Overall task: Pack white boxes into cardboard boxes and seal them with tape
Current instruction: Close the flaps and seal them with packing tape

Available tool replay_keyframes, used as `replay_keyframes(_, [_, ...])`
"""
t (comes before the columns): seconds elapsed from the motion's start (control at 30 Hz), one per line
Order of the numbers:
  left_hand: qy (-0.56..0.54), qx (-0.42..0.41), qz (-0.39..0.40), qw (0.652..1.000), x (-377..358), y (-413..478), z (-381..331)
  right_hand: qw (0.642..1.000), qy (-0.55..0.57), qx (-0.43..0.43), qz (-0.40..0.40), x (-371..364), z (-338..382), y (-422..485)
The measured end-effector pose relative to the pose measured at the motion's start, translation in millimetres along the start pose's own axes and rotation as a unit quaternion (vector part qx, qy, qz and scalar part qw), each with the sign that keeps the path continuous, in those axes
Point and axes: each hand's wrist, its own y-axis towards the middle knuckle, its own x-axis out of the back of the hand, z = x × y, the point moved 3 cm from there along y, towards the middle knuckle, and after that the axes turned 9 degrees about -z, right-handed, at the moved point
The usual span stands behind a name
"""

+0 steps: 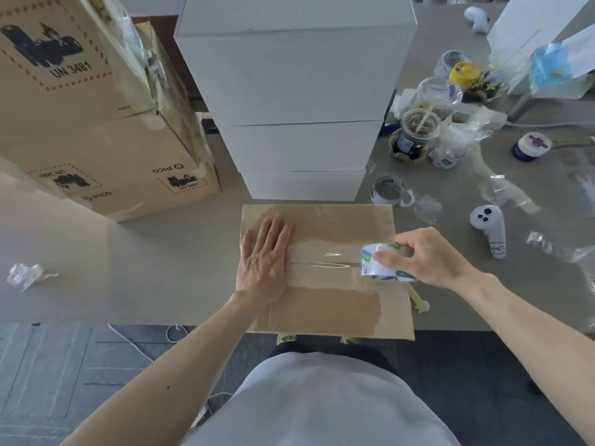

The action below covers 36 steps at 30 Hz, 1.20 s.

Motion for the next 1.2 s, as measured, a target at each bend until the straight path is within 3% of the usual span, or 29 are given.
replay_keyframes(0.17, [-0.052,0.020,0.016,0.998,0.4,3.6,-48.6,0.999,0.035,0.001,-0.011,-5.0,1.8,1.9])
replay_keyframes(0.4, [0.004,0.021,0.027,0.999,-15.8,3.0,-62.9,0.977,0.159,-0.064,0.124,3.9,-18.1,-7.3])
replay_keyframes(0.63, [-0.005,0.023,0.037,0.999,-11.0,3.8,-63.2,0.999,0.007,-0.035,0.002,30.2,-41.1,-7.9])
replay_keyframes(0.83, [0.007,0.022,0.043,0.999,-10.3,3.0,-62.1,0.992,-0.110,-0.060,0.028,29.4,-72.8,-7.6])
replay_keyframes(1.03, [0.010,0.024,0.046,0.999,-10.6,3.0,-60.6,0.985,-0.099,-0.130,0.047,5.9,-98.2,-4.6])
replay_keyframes(1.2, [0.012,0.037,0.040,0.998,-4.0,-1.8,-34.0,0.989,-0.083,-0.116,0.046,-15.7,-83.7,6.2])
